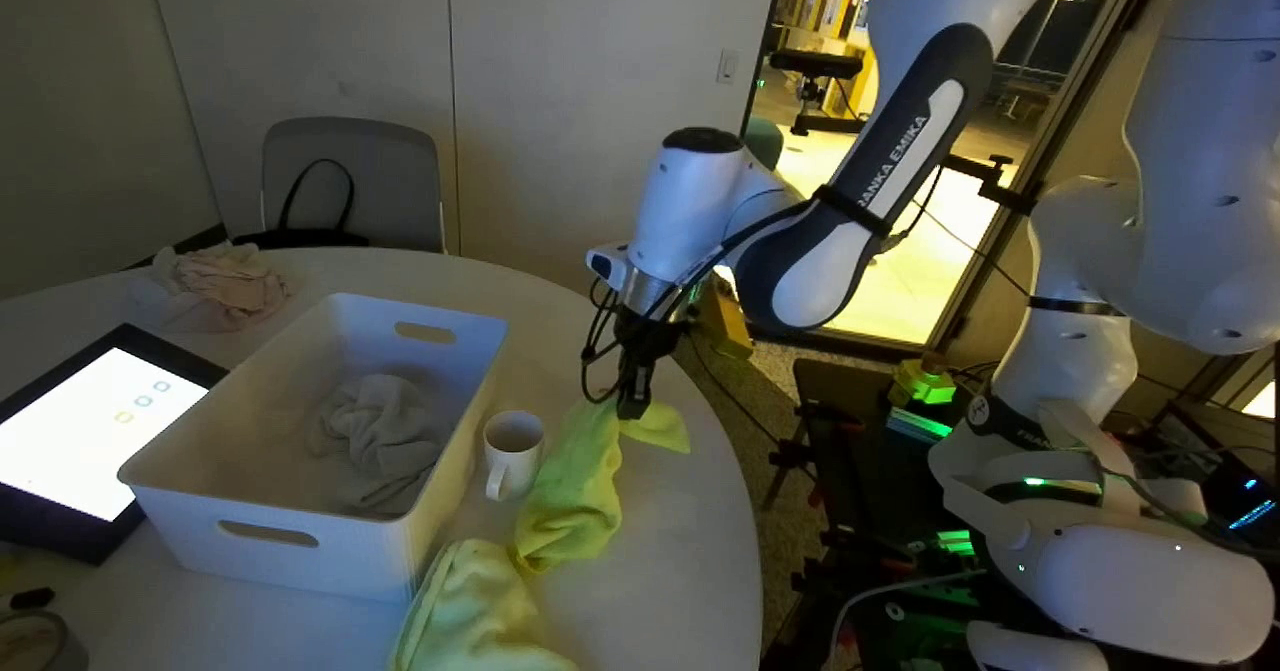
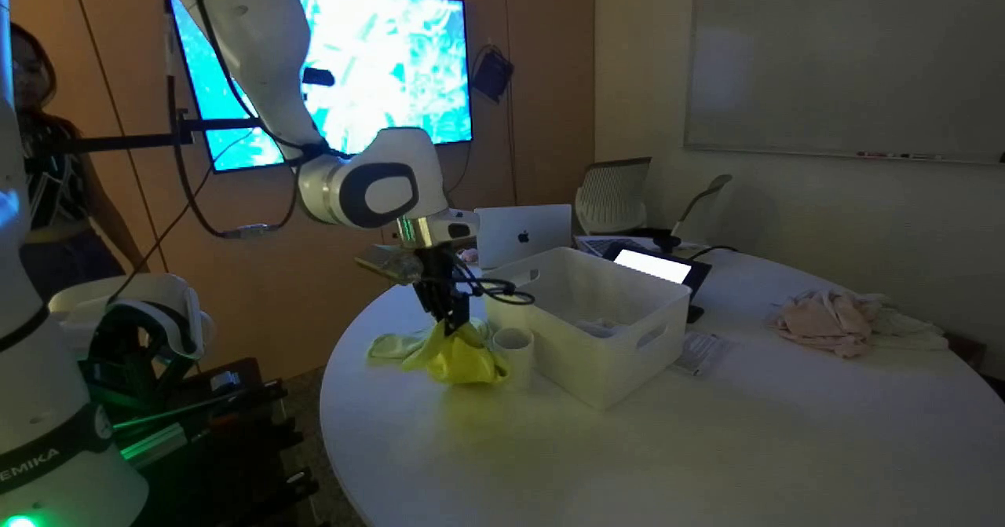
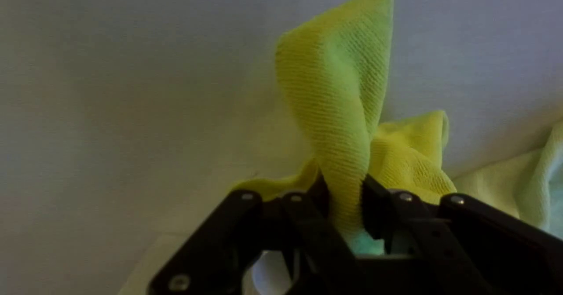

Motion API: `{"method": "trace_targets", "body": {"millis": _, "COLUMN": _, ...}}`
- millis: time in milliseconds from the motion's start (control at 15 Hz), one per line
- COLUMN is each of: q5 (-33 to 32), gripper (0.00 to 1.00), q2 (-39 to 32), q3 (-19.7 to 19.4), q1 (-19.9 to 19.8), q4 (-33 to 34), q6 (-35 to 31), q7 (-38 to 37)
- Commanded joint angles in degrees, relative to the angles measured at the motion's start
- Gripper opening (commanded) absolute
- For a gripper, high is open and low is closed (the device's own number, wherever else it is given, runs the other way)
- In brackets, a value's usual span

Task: Put the towels in the basket and the smaller objects into the white mug

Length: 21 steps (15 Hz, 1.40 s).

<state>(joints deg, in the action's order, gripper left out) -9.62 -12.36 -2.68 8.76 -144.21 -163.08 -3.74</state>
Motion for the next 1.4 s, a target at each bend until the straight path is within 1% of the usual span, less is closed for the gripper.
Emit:
{"method": "trace_targets", "body": {"millis": 0, "q5": -5.07, "gripper": 0.03, "q2": 10.70, "q3": -1.13, "q1": 0.70, "q4": -3.68, "q6": 2.21, "q7": -5.68}}
{"method": "trace_targets", "body": {"millis": 133, "q5": -7.14, "gripper": 0.03, "q2": 15.30, "q3": -0.05, "q1": -0.66, "q4": -4.77, "q6": 3.65, "q7": -7.76}}
{"method": "trace_targets", "body": {"millis": 267, "q5": -7.75, "gripper": 0.03, "q2": 19.49, "q3": 1.46, "q1": -2.15, "q4": -5.51, "q6": 6.01, "q7": -8.54}}
{"method": "trace_targets", "body": {"millis": 600, "q5": -5.32, "gripper": 0.03, "q2": 27.36, "q3": 4.96, "q1": -4.86, "q4": -5.81, "q6": 11.49, "q7": -7.51}}
{"method": "trace_targets", "body": {"millis": 933, "q5": -5.20, "gripper": 0.03, "q2": 30.29, "q3": 7.66, "q1": -6.69, "q4": -3.80, "q6": 15.14, "q7": -8.41}}
{"method": "trace_targets", "body": {"millis": 1267, "q5": -6.07, "gripper": 0.03, "q2": 30.30, "q3": 10.04, "q1": -8.52, "q4": 0.11, "q6": 16.88, "q7": -12.13}}
{"method": "trace_targets", "body": {"millis": 1333, "q5": -5.65, "gripper": 0.03, "q2": 29.88, "q3": 10.22, "q1": -8.40, "q4": 1.17, "q6": 18.55, "q7": -11.89}}
